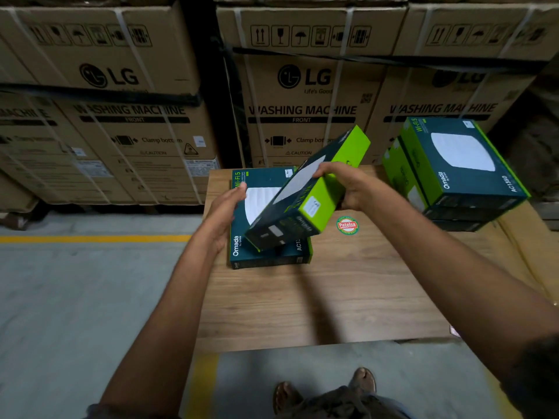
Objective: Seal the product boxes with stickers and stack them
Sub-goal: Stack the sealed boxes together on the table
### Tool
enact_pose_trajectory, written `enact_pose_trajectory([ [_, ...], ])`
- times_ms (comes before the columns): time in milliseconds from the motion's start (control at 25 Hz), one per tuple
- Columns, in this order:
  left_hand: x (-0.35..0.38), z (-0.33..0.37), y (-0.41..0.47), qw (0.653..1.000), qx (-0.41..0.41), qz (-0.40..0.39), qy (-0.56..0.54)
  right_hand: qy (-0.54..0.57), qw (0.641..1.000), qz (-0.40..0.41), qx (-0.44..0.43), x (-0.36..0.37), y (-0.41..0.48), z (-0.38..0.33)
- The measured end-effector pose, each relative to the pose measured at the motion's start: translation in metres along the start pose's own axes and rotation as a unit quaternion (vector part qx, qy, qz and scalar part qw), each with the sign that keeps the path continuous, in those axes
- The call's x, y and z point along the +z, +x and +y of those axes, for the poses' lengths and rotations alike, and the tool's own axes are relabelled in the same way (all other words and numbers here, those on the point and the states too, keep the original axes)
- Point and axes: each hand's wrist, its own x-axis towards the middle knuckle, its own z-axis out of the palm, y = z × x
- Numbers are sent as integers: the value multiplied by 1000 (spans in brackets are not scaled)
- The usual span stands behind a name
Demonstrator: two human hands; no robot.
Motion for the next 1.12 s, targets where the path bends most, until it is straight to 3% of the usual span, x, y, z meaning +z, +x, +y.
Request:
enact_pose_trajectory([
  [120, 1, -2, 8, 996, -74, 39, 21, 46, 998, -30, -10, -40, -16, -11],
  [240, 0, 1, 9, 987, -134, -13, -86, 94, 994, -62, 5, -66, -23, -10],
  [360, 17, 20, 1, 977, -109, -56, -175, 114, 991, -69, 18, -77, -29, 0],
  [480, 36, 40, -6, 979, -101, -84, -154, 136, 988, -67, 15, -90, -28, 8],
  [680, 45, 51, -4, 979, -109, -92, -143, 100, 990, -99, -7, -105, -38, -2],
  [880, 61, 57, 0, 982, -70, -121, -128, 58, 994, -78, -49, -127, -48, -1],
  [1120, 116, 91, 10, 983, -43, -121, -129, 119, 988, -63, -80, -177, -65, -23],
])
